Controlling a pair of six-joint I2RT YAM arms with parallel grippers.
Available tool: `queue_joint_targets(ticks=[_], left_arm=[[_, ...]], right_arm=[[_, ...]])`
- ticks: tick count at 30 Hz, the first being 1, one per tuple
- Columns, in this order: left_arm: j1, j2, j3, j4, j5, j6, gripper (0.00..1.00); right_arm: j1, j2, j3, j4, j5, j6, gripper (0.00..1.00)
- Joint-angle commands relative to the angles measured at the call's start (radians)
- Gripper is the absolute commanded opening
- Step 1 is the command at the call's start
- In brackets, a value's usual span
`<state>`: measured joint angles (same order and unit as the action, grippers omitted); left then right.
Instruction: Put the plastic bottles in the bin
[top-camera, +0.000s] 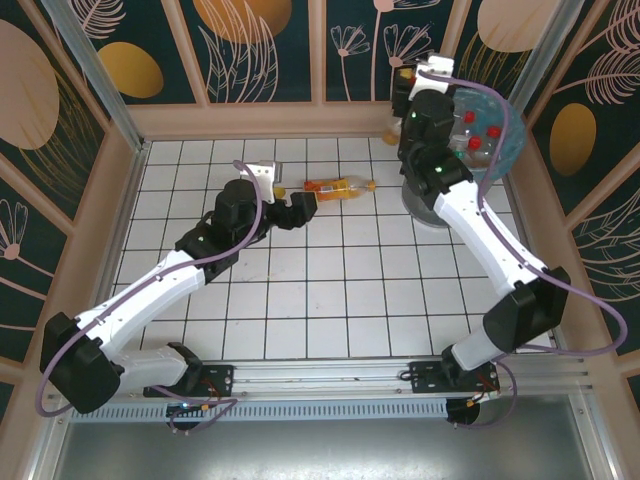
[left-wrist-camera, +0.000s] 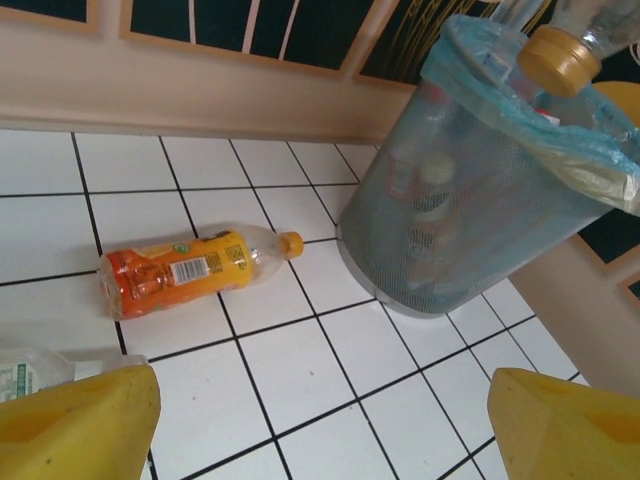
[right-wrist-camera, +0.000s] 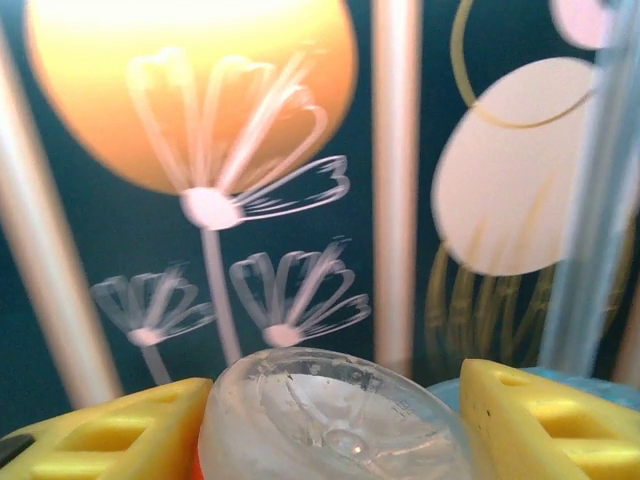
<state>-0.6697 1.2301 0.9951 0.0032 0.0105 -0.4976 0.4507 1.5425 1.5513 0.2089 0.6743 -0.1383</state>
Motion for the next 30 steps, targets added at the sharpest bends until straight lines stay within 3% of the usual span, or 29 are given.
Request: queue_joint_targets(ticks=[1,8,13,17,25,30], left_arm=[[-0.005,0.0,0.008,0.022,-0.019,0.025,0.85],[-0.005,-0.023,-0.016,0.007,-0.062,0.04,0.86],[-0.004,-0.017,-0.048,0.011,-0.056,0.029,0.86],[-0.005,-0.012,-0.057,0.012,-0.054,0.031,0.86],[-0.005,-0.011,-0.061,0.001,-0.071,0.036,0.86],[-0.004,-0.014,-0.067,-0.003,-0.076,0.036,0.87]], right_arm=[[-0.052,0.042,-0.008,0.18,0.091,-0.107,0.35],[-0.137,0.052,0.024,0.073,0.03,0.049,0.34],[-0.149,0.015,-0.036,0.191,0.064,0.011,0.33],[-0.185,0.025,-0.008,0.153,0.067,0.016,0.34],[-0.184,0.083,-0.035,0.063,0.048,-0.071,0.51],[-0.175,0.074,-0.005,-0.077,-0.077,-0.028,0.68]])
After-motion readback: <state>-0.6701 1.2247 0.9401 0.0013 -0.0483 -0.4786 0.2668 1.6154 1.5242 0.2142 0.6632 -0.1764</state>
